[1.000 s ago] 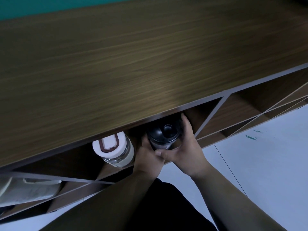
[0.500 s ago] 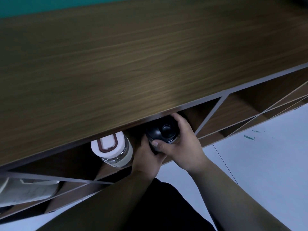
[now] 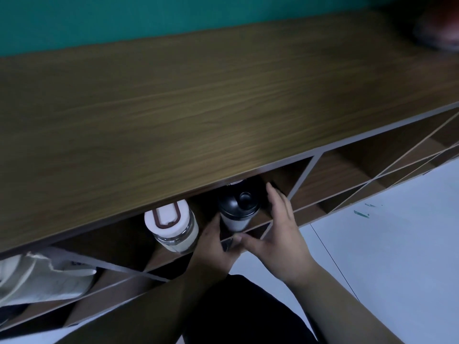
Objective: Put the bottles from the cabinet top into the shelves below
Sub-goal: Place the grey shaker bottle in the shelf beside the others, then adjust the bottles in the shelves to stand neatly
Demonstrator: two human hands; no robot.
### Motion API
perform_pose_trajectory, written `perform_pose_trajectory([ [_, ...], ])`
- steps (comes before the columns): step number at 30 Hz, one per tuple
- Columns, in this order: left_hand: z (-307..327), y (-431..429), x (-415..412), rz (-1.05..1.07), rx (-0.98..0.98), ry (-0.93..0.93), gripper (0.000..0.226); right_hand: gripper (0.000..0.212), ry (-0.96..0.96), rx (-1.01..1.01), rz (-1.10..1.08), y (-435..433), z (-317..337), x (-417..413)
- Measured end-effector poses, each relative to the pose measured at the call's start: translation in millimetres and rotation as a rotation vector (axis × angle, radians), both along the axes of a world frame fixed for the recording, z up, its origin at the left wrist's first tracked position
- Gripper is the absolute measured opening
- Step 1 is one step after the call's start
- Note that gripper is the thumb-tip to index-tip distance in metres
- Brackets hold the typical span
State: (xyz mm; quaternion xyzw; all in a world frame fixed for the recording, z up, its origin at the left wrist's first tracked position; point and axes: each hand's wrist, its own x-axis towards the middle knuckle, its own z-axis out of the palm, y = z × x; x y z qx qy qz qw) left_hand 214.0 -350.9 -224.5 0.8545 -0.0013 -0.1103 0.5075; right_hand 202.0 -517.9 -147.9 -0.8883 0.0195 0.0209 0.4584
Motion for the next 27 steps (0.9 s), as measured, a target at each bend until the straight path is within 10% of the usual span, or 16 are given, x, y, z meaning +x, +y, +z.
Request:
perform_pose_trajectory([
  [8, 33, 68, -69, -0.046, 0.071, 0.257, 0.006, 0.039, -0.156, 0.031, -0.1, 14, 64, -41],
  [11, 38, 93, -80, 0.146, -0.045, 0.304, 0.022, 0.029, -0.146, -0.035, 0.003, 48, 91, -38],
  [17, 50, 112, -72, 0.313, -0.087, 0.211, 0.063, 0.084, 0.113, -0.073, 0.122, 117, 92, -16],
  [21, 55, 111, -60, 0.319, -0.168, 0.212, 0.106, 0.076, 0.195, -0.002, 0.087, 130, 76, -3],
  [27, 54, 109, -49, 0.258, -0.108, 0.132, 0.101, 0.06, 0.274, 0.273, 0.011, 134, 64, 8],
])
